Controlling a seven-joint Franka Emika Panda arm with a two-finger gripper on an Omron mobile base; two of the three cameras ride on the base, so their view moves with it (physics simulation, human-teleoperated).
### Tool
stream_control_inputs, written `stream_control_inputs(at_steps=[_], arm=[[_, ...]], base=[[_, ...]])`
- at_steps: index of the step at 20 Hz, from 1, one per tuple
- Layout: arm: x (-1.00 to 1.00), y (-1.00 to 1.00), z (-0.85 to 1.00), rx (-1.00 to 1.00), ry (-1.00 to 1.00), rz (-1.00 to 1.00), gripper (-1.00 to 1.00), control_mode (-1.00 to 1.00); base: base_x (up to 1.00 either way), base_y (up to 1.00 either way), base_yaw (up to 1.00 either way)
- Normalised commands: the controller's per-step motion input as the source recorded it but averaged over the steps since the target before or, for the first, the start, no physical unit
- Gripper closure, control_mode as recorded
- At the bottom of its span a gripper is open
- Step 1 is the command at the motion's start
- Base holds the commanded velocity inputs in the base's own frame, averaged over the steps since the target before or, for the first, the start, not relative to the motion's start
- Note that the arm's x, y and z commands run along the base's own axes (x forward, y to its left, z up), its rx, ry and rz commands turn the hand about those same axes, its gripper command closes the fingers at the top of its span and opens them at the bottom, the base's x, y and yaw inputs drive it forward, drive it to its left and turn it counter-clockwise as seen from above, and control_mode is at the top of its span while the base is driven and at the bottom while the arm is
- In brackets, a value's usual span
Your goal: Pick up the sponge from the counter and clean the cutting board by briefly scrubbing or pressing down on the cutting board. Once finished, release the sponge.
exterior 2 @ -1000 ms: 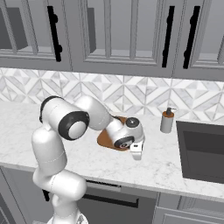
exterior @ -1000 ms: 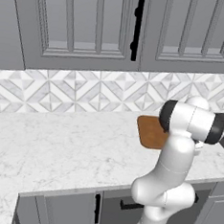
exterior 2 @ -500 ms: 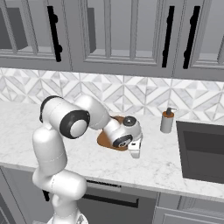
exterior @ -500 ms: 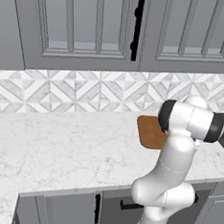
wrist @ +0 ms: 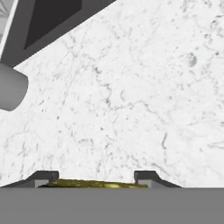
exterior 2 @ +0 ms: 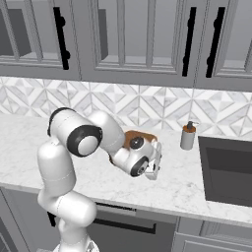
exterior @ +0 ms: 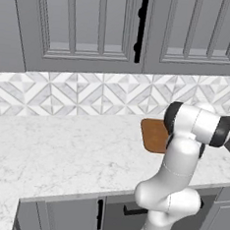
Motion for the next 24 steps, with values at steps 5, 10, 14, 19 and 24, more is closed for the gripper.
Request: stream_control_inputs(at_steps=[5, 10, 14, 19, 24], arm=[[0.48, 0.34, 0.33, 0.0, 0.17, -0.06, 1.0, -1.0], [0.26, 0.59, 0.38, 0.0, 0.14, 0.0, 1.0, -1.0], [0.0, 0.04, 0.61, 0.02, 0.0, 0.0, 1.0, -1.0], [0.1, 0.31, 0.47, 0.03, 0.06, -0.02, 1.0, -1.0], [0.15, 0.67, -0.04, -0.03, 0.1, -0.08, 1.0, -1.0]], base=[[0.0, 0.0, 0.0], [0.0, 0.0, 0.0], [0.0, 0.0, 0.0], [0.0, 0.0, 0.0], [0.0, 0.0, 0.0]])
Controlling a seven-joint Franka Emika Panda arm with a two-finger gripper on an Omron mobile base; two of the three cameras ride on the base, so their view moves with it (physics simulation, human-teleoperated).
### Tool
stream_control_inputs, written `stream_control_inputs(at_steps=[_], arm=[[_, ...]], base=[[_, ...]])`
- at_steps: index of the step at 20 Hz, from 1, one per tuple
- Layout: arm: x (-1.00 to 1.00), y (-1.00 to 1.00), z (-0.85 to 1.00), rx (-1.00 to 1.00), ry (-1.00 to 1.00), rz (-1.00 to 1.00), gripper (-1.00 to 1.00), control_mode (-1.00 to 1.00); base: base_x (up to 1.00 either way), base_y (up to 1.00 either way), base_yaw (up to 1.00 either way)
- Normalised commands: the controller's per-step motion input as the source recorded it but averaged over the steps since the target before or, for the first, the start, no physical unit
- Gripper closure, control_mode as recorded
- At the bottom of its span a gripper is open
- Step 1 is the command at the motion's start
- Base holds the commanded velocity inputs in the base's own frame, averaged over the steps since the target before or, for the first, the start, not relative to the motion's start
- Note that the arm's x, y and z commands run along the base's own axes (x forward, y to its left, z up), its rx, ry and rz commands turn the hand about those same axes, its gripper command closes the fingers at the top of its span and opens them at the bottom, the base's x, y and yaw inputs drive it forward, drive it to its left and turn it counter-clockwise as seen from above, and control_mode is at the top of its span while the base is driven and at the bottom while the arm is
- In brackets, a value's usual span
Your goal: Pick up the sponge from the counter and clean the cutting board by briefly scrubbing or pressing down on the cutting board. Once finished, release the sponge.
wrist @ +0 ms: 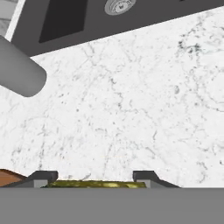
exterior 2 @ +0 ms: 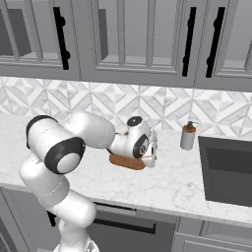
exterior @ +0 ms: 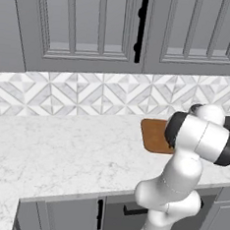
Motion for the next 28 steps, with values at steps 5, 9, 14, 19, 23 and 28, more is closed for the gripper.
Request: stream_control_inputs(at_steps=[5, 9, 14, 19, 23, 28], arm=[[0.12, 0.52, -0.27, -0.04, 0.01, -0.07, 1.0, -1.0], [0.07, 0.0, -0.26, 0.0, 0.03, -0.03, 1.0, -1.0], [0.25, 0.02, -0.18, 0.0, 0.14, -0.03, 1.0, -1.0], [0.47, 0.26, -0.14, 0.0, 0.16, -0.03, 1.0, -1.0], [0.39, 0.25, -0.42, -0.02, -0.03, -0.05, 1.0, -1.0], [0.33, 0.19, -0.32, 0.0, -0.2, -0.07, 1.0, -1.0]], base=[[0.0, 0.0, 0.0], [0.0, 0.0, 0.0], [0.0, 0.0, 0.0], [0.0, 0.0, 0.0], [0.0, 0.0, 0.0], [0.0, 0.0, 0.0]])
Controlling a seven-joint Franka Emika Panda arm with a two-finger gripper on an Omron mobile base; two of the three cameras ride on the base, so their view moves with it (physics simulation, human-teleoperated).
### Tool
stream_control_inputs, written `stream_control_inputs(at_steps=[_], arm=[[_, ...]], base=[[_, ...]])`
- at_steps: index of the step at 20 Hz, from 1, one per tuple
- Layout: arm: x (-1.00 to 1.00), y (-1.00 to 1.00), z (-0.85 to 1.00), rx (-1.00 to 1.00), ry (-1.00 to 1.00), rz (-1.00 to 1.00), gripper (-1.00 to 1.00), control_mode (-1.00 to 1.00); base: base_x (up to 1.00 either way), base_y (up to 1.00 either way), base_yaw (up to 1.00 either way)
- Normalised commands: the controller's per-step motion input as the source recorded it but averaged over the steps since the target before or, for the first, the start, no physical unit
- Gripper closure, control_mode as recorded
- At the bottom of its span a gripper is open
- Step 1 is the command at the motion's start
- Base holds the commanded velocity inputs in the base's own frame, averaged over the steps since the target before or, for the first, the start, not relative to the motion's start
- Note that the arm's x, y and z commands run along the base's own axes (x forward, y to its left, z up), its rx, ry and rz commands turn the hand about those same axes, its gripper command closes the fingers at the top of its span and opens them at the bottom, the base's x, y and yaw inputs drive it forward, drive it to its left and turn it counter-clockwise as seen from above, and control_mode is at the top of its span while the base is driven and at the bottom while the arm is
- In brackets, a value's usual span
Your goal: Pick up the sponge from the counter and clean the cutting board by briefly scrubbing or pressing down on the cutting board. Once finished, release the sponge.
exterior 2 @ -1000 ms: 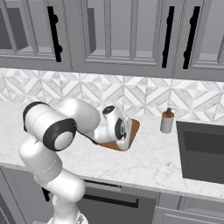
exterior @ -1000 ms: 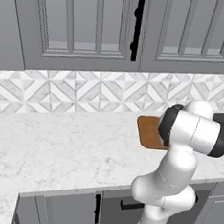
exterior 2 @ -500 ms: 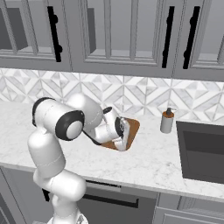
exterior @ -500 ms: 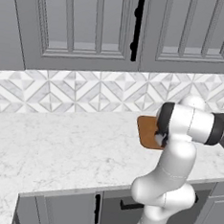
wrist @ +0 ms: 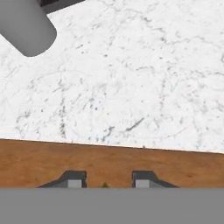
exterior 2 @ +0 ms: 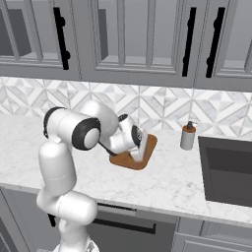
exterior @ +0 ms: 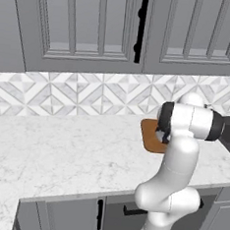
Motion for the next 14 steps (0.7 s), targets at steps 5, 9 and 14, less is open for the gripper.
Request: stream_control_inputs(at_steps=[5, 9, 14], arm=[[0.3, 0.41, -0.24, 0.0, -0.26, -0.14, 1.0, -1.0], [0.09, 0.43, -0.03, 0.0, -0.19, -0.17, 1.0, -1.0], [0.0, 0.29, 0.03, 0.01, -0.05, -0.17, 1.0, -1.0]], base=[[0.0, 0.0, 0.0], [0.0, 0.0, 0.0], [0.0, 0.0, 0.0]])
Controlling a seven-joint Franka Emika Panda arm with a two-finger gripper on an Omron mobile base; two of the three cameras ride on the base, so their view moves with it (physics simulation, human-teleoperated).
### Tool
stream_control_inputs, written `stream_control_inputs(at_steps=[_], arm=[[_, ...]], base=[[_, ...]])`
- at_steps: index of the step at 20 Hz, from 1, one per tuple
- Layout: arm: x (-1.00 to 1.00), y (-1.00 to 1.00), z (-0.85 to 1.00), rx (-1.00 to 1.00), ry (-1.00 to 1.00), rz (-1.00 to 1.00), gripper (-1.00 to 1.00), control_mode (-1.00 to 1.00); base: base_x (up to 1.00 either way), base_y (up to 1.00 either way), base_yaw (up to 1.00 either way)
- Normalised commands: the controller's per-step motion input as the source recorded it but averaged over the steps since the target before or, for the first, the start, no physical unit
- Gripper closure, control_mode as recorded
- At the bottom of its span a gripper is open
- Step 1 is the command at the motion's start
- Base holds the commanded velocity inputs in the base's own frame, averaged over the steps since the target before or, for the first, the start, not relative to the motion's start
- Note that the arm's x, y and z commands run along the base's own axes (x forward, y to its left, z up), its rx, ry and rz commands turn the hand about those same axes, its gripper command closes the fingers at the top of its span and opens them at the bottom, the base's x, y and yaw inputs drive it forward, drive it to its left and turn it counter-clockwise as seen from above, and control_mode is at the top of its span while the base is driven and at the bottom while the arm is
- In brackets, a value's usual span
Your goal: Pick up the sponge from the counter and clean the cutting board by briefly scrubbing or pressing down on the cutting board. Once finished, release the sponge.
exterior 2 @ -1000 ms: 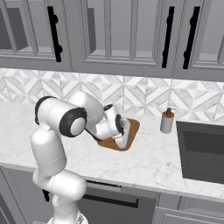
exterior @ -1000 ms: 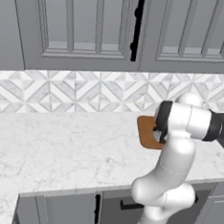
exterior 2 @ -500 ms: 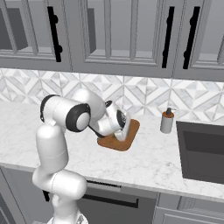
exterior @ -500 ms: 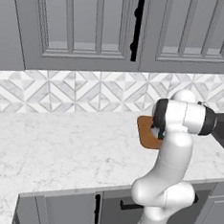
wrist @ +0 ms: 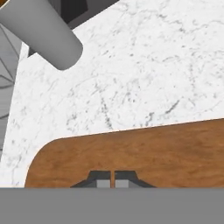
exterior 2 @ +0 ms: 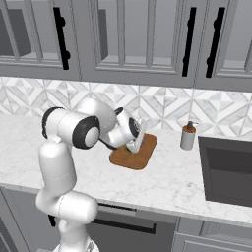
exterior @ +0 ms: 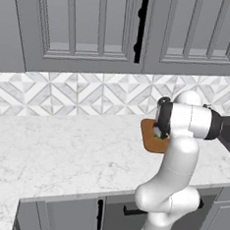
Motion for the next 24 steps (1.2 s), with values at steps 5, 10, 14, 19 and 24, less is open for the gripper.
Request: stream_control_inputs(at_steps=[5, 10, 14, 19, 24], arm=[[-0.34, -0.22, 0.16, 0.03, 0.0, -0.12, 1.0, -1.0], [-0.88, 0.14, 0.55, 0.18, -0.16, -0.08, -1.0, -1.0], [-0.92, 0.32, 0.69, 0.27, -0.34, -0.04, -1.0, -1.0], [-1.0, 0.19, 0.77, 0.32, -0.33, 0.0, -1.0, -1.0], [-0.8, 0.28, 0.99, 0.3, -0.21, 0.0, -1.0, -1.0]], base=[[0.0, 0.0, 0.0], [0.0, 0.0, 0.0], [0.0, 0.0, 0.0], [0.0, 0.0, 0.0], [0.0, 0.0, 0.0]])
